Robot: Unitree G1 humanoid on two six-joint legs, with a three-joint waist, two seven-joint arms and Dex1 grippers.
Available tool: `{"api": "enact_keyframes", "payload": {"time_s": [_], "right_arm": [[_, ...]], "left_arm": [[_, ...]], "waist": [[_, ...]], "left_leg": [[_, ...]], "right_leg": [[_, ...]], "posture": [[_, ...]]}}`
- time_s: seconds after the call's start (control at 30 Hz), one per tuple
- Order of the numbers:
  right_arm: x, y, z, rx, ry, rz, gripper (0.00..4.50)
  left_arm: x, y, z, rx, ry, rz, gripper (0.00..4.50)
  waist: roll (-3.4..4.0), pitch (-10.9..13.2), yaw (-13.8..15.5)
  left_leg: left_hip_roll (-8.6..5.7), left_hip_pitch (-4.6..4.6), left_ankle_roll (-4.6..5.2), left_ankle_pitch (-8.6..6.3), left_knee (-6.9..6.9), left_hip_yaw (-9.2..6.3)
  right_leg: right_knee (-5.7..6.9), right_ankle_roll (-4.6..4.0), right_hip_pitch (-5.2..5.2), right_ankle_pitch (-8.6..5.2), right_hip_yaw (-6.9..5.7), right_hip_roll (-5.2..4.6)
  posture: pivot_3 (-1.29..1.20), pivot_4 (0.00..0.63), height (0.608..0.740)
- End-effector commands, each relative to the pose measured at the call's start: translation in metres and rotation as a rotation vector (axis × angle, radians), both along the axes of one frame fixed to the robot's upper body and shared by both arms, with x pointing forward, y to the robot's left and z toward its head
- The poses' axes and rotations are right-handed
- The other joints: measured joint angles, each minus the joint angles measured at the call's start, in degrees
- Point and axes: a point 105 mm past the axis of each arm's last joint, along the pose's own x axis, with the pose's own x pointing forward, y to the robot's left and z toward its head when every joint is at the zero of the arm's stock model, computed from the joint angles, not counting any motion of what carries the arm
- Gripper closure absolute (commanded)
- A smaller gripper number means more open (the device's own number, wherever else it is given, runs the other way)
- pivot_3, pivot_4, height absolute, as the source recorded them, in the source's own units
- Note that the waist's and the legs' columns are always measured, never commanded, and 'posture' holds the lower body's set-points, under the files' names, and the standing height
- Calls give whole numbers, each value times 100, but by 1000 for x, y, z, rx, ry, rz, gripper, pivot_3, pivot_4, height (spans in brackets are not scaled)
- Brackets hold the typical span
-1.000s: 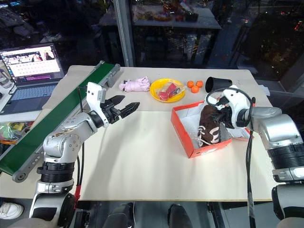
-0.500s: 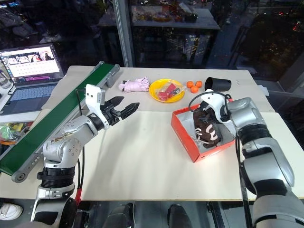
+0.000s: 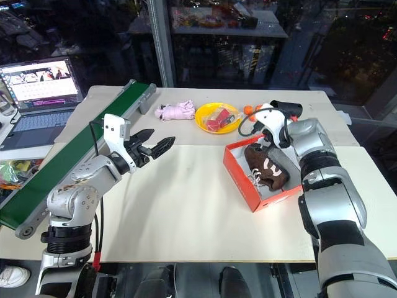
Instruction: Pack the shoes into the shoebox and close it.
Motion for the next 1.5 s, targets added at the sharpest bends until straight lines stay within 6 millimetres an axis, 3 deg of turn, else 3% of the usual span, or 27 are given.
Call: {"api": "enact_keyframes", "payload": {"time_s": [0.03,0.13,0.2,0.3,0.53,0.77,0.97,1.2,1.37,1.5], "right_arm": [[-31,37,47,230,-24,206,40],[-66,59,53,318,-43,348,40],[-93,74,47,384,-14,435,40],[-110,88,33,452,9,418,40],[-116,107,8,517,-12,326,40],[-119,140,-21,603,4,288,40],[-119,163,-27,607,10,334,40],[-124,177,-15,640,-8,420,40],[-125,175,-31,561,24,436,40],[-114,163,-42,506,0,363,40]], "left_arm": [[4,27,4,25,-40,117,0],[10,59,-11,80,-10,239,0],[13,84,-20,105,11,327,0],[10,105,-28,106,17,369,0],[11,137,-35,145,-3,480,0],[11,194,-42,103,1,682,0],[13,214,-50,140,19,720,0],[28,220,-22,169,-32,639,0],[38,219,-10,217,-25,569,0],[42,226,-3,212,-33,580,0]], "waist": [[1,0,7],[1,0,42],[1,0,54],[1,0,58],[-1,-1,72],[-2,-2,27],[-6,-4,54],[-17,-3,62],[-18,-4,55],[-20,-3,51]], "left_leg": [[2,0,0,0,-1,0],[5,2,0,0,-1,-2],[5,2,0,0,2,-2],[4,1,-1,-1,5,-1],[5,1,-3,-1,18,-1],[9,0,-3,-1,12,-1],[9,0,-3,-1,15,-1],[10,-3,-4,-1,14,-1],[10,-2,-10,-5,12,-1],[10,-3,-11,-6,12,-1]], "right_leg": [[3,0,0,0,0,2],[6,0,1,-1,-3,4],[6,-1,2,-1,-4,3],[6,-2,1,-1,-5,0],[7,-9,5,4,-9,-2],[11,-8,-3,4,-7,3],[10,-8,1,4,-12,2],[9,-9,0,4,-19,0],[7,-7,1,2,-20,0],[7,-6,0,2,-20,0]], "posture": [[0,150,740],[0,150,740],[0,150,740],[0,150,740],[0,150,740],[0,150,740],[0,150,740],[0,150,740],[0,150,740],[0,150,740]]}}
